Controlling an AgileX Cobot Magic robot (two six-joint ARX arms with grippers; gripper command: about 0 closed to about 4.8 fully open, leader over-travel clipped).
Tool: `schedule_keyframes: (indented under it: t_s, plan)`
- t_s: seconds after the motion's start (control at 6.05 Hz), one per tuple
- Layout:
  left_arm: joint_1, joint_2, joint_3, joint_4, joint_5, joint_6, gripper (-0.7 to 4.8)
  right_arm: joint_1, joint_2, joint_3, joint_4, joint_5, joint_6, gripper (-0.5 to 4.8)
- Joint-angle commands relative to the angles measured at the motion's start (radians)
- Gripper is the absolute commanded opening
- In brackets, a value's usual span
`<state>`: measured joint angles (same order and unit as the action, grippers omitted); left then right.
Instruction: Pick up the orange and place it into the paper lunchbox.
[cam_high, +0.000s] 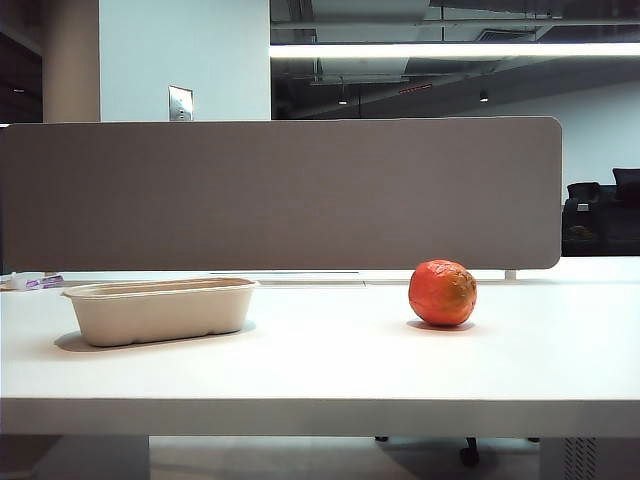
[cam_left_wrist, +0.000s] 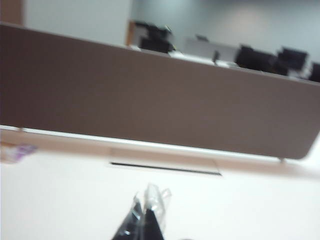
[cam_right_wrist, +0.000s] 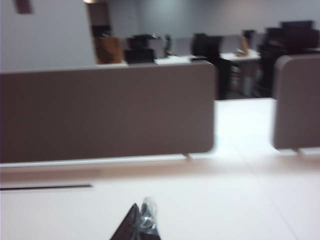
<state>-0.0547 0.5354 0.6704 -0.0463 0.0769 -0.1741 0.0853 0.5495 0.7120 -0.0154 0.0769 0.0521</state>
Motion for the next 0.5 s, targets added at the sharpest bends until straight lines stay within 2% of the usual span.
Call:
schedule_keyframes:
  t_s: [0.17, 0.33, 0.5]
  plan:
    - [-0.164, 0.254, 0.200, -0.013, 0.084, -0.003, -0.05, 0.100, 0.302, 0.162, 0.043, -0.213, 0.005, -0.05]
    - [-0.269, 0.296, 0.276, -0.126, 0.078, 0.010, -0.05, 0.217, 0.391, 0.171, 0.043, -0.213, 0.005, -0.05]
    - [-0.282, 0.302, 0.300, -0.180, 0.077, 0.010, -0.05, 0.245, 0.416, 0.171, 0.041, -0.213, 0.005, -0.05]
